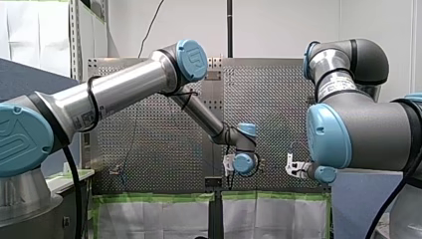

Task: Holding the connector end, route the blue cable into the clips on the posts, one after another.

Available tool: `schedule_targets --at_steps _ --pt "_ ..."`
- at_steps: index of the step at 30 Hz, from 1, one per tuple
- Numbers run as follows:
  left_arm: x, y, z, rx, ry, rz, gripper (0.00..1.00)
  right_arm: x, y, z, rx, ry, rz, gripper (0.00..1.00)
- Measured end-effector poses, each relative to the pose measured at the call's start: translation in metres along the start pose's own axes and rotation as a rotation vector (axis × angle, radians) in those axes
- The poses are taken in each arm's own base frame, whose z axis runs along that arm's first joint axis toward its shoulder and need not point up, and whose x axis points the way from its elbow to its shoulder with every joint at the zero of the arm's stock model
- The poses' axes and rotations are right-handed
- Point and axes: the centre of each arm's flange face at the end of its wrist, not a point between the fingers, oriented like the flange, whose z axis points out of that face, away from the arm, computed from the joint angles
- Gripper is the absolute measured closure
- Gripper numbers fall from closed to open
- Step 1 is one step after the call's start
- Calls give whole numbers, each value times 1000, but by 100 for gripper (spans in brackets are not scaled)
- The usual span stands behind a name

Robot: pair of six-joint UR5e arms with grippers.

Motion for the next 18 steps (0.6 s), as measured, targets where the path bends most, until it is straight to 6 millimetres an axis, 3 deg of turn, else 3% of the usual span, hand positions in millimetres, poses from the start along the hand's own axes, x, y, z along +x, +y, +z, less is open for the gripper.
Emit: schedule_targets --at_steps 18 --pt "-85 7 -29 19 -176 -248 0 1 -1 1 2 1 -2 100"
